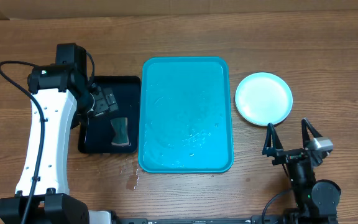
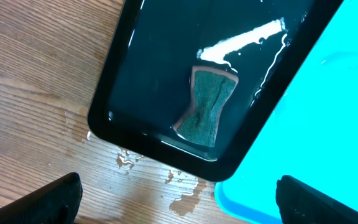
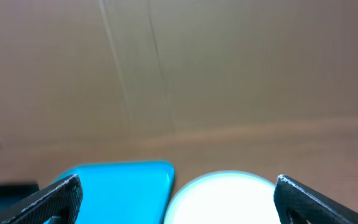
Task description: Clean dirty plates on tray and stack at the side
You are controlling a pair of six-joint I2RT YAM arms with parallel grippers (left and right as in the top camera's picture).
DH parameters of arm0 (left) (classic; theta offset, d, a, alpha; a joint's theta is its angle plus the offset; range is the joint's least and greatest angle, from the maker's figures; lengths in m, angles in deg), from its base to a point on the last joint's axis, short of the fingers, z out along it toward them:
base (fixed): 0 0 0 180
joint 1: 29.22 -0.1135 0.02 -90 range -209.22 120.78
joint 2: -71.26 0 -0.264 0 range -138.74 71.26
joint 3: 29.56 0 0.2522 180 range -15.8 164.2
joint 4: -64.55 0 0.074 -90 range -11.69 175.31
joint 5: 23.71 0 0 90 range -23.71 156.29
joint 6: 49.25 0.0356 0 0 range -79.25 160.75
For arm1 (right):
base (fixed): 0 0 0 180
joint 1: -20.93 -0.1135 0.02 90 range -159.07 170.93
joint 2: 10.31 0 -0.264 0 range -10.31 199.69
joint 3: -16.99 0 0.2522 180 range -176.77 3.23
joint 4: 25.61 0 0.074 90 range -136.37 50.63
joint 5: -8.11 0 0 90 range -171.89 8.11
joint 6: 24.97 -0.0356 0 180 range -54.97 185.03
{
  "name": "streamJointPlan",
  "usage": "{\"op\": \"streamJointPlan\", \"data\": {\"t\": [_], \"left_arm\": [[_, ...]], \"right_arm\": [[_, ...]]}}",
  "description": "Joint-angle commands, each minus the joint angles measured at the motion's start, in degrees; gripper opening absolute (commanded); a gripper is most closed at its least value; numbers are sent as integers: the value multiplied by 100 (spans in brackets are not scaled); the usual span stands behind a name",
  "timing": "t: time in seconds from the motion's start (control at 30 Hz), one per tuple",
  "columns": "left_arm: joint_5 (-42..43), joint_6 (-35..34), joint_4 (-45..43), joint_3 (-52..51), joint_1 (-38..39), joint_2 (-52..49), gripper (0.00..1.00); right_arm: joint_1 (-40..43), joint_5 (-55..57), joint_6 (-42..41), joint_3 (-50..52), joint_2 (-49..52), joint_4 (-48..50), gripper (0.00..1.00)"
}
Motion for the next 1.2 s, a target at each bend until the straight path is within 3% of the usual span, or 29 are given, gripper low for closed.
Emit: {"op": "streamJointPlan", "data": {"t": [0.0,0.2,1.17], "left_arm": [[26,-55,-17,31,7,-52,100],[26,-55,-17,31,7,-52,100],[26,-55,-22,31,7,-52,100]], "right_arm": [[-22,-76,592,63,-57,-415,100],[-22,-50,1141,61,-57,-538,100],[-11,-52,1075,61,-57,-531,100]]}}
